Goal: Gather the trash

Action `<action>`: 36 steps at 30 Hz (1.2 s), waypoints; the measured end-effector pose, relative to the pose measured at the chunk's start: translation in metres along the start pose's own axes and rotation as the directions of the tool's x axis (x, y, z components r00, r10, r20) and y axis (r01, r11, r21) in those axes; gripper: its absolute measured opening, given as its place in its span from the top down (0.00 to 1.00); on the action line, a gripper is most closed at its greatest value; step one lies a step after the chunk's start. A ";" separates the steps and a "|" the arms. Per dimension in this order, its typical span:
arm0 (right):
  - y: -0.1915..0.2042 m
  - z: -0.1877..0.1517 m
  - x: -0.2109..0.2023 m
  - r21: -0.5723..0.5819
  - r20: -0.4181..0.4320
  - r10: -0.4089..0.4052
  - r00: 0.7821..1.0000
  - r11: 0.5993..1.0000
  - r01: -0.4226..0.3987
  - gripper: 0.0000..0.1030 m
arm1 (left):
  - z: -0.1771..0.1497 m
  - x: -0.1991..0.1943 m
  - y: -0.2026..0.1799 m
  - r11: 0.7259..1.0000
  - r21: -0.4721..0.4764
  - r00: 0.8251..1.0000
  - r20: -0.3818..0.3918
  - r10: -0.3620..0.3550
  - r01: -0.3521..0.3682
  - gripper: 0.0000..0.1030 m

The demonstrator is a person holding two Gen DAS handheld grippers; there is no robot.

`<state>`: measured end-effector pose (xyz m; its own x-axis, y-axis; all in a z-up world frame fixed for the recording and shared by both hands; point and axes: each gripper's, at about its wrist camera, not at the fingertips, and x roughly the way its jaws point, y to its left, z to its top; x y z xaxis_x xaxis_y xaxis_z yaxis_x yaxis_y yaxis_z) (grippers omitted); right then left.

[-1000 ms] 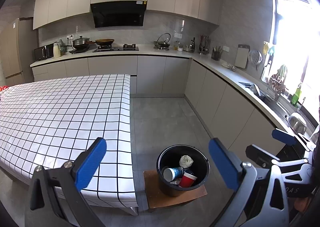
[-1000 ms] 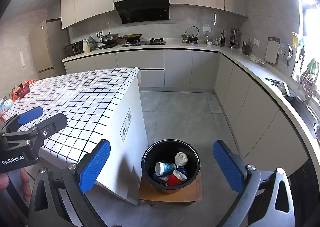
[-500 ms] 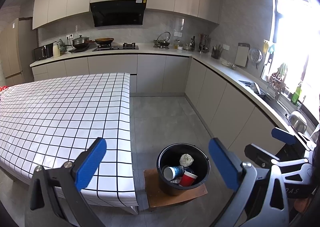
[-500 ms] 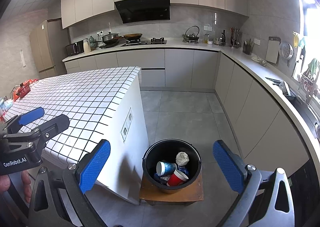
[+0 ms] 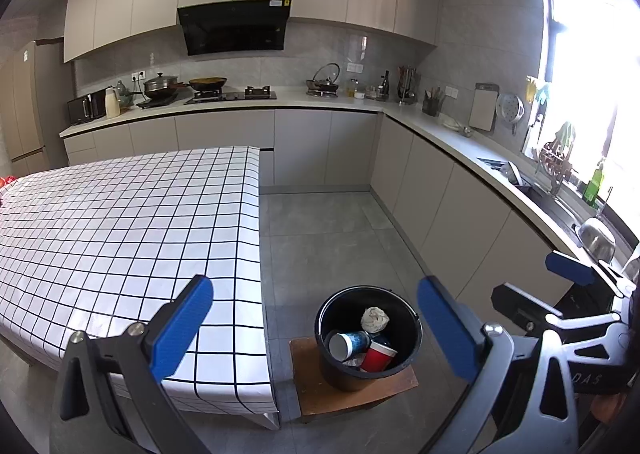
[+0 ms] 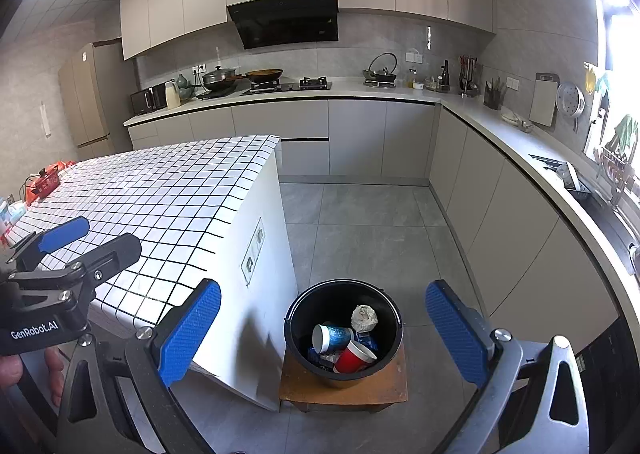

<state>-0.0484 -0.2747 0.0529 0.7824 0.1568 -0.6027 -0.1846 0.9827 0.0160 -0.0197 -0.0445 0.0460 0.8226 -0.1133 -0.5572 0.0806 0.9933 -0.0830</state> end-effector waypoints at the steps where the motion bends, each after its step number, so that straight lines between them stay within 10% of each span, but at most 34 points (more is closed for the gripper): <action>1: 0.000 0.000 0.000 0.000 0.001 0.001 1.000 1.000 -0.001 0.00 | 0.000 0.000 0.000 1.000 0.000 1.000 0.002 -0.001 0.001 0.01; 36: 0.001 0.001 0.001 -0.012 0.000 -0.001 1.000 1.000 0.001 0.00 | -0.003 0.003 0.001 0.998 0.015 0.998 0.005 -0.061 0.061 0.01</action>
<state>-0.0474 -0.2732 0.0529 0.7823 0.1556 -0.6031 -0.1906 0.9817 0.0060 -0.0188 -0.0439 0.0422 0.8189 -0.1733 -0.5471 0.1385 0.9848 -0.1046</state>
